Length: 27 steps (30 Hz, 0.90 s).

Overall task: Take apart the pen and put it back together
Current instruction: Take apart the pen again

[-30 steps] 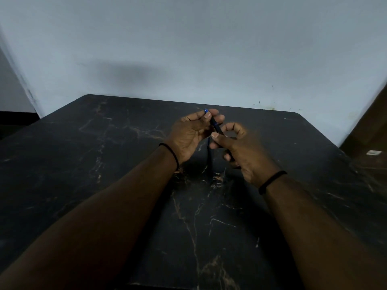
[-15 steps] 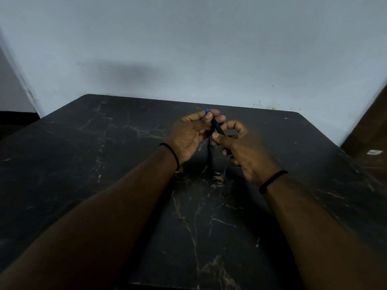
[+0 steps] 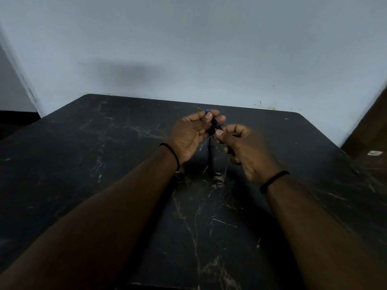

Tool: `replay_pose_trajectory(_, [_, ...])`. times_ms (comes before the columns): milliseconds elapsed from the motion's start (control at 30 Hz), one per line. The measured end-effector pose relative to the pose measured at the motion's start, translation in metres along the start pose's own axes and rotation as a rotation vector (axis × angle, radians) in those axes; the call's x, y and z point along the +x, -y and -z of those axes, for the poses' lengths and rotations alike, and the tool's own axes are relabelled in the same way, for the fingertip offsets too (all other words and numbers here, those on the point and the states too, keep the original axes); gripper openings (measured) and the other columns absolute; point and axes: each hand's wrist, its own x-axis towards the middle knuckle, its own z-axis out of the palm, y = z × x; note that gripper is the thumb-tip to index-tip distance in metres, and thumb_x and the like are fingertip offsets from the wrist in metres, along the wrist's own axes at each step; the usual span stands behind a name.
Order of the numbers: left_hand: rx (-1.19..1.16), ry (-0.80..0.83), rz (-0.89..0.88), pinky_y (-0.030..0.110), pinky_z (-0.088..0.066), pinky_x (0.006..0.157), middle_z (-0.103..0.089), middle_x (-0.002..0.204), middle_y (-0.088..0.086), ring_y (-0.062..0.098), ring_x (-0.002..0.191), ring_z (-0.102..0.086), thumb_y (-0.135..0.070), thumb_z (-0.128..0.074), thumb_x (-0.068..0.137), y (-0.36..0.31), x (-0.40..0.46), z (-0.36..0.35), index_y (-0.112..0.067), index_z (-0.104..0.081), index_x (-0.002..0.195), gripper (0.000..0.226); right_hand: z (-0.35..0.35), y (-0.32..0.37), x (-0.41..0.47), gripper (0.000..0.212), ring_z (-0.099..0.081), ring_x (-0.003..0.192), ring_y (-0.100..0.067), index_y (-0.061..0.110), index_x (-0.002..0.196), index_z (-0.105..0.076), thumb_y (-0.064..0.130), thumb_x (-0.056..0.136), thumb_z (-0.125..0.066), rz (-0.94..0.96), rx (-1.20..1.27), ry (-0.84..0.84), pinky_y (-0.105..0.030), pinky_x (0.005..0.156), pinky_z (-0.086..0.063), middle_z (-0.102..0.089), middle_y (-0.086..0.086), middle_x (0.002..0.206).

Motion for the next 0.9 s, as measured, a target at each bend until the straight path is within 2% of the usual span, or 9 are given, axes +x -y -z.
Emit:
replay_pose_trajectory(167, [0.009, 0.023, 0.005, 0.032, -0.056, 0.085, -0.074, 0.101, 0.013, 0.025, 0.098, -0.07, -0.008, -0.053, 0.096, 0.0, 0.0, 0.0, -0.004, -0.067, 0.106, 0.018, -0.002, -0.001, -0.001, 0.011, -0.043, 0.036, 0.001, 0.017, 0.095, -0.064, 0.025, 0.091, -0.07, -0.037, 0.006, 0.037, -0.011, 0.033, -0.028, -0.07, -0.009, 0.074])
replay_pose_trajectory(233, [0.022, 0.017, -0.004, 0.032, -0.056, 0.085, -0.074, 0.1, 0.011, 0.024, 0.096, -0.07, -0.009, -0.054, 0.095, 0.0, 0.0, 0.0, -0.005, -0.067, 0.105, 0.018, -0.001, -0.002, 0.002, 0.024, -0.039, 0.038, -0.001, 0.013, 0.096, -0.069, 0.036, 0.096, -0.062, -0.056, -0.027, 0.028, -0.012, 0.033, -0.026, -0.07, -0.007, 0.072])
replay_pose_trajectory(300, [0.034, 0.006, -0.006, 0.031, -0.057, 0.078, -0.074, 0.1, 0.011, 0.022, 0.092, -0.07, -0.01, -0.055, 0.094, 0.001, 0.0, 0.001, -0.005, -0.068, 0.105, 0.018, -0.001, -0.002, 0.004, 0.03, -0.039, 0.04, -0.002, 0.012, 0.095, -0.071, 0.036, 0.1, -0.053, -0.063, -0.045, 0.027, -0.012, 0.033, -0.026, -0.069, -0.004, 0.072])
replay_pose_trajectory(400, [0.035, -0.009, -0.004, 0.03, -0.057, 0.078, -0.075, 0.101, 0.012, 0.022, 0.092, -0.071, -0.011, -0.056, 0.094, 0.001, 0.0, 0.002, -0.005, -0.068, 0.105, 0.017, -0.002, -0.003, 0.003, 0.024, -0.042, 0.039, 0.001, 0.016, 0.085, -0.069, 0.025, 0.101, -0.053, 0.004, -0.084, 0.016, -0.009, 0.034, -0.029, -0.065, -0.001, 0.071])
replay_pose_trajectory(500, [0.028, -0.009, 0.005, 0.033, -0.056, 0.088, -0.075, 0.101, 0.013, 0.024, 0.099, -0.071, -0.01, -0.056, 0.093, 0.001, 0.001, 0.001, -0.005, -0.068, 0.106, 0.018, 0.0, -0.002, 0.002, 0.004, -0.049, 0.042, 0.005, 0.015, 0.091, -0.066, 0.014, 0.094, -0.065, 0.037, -0.065, -0.006, -0.009, 0.038, -0.035, -0.065, 0.001, 0.074])
replay_pose_trajectory(533, [0.027, -0.006, 0.008, 0.032, -0.056, 0.087, -0.075, 0.101, 0.013, 0.024, 0.099, -0.07, -0.01, -0.057, 0.093, 0.001, 0.001, 0.001, -0.004, -0.068, 0.106, 0.018, 0.0, -0.002, 0.001, 0.006, -0.051, 0.042, 0.006, 0.015, 0.094, -0.064, 0.012, 0.091, -0.068, 0.041, -0.058, -0.01, -0.009, 0.039, -0.036, -0.064, 0.001, 0.074])
replay_pose_trajectory(667, [0.034, -0.002, 0.012, 0.035, -0.056, 0.087, -0.074, 0.101, 0.014, 0.026, 0.1, -0.07, -0.01, -0.058, 0.092, 0.0, 0.0, -0.001, -0.004, -0.068, 0.105, 0.018, -0.001, 0.001, -0.003, 0.013, -0.054, 0.044, 0.008, 0.018, 0.104, -0.064, 0.017, 0.092, -0.069, 0.045, -0.041, 0.003, -0.005, 0.04, -0.037, -0.067, 0.002, 0.078])
replay_pose_trajectory(767, [0.029, -0.047, -0.025, 0.04, -0.051, 0.099, -0.075, 0.099, 0.012, 0.025, 0.101, -0.07, -0.011, -0.058, 0.094, -0.004, 0.001, 0.002, -0.007, -0.07, 0.101, 0.015, -0.002, 0.002, -0.005, 0.007, -0.05, 0.041, 0.008, 0.026, 0.098, -0.065, 0.023, 0.098, -0.059, 0.041, -0.066, 0.014, -0.004, 0.039, -0.034, -0.067, 0.0, 0.073])
replay_pose_trajectory(900, [0.021, -0.137, -0.071, 0.038, -0.051, 0.098, -0.073, 0.102, 0.01, 0.026, 0.106, -0.068, -0.015, -0.057, 0.095, -0.01, 0.002, 0.009, -0.008, -0.068, 0.102, 0.015, -0.002, 0.001, -0.004, 0.009, -0.049, 0.043, 0.006, 0.024, 0.096, -0.068, 0.021, 0.098, -0.059, 0.022, -0.118, 0.007, -0.007, 0.04, -0.035, -0.069, 0.002, 0.069])
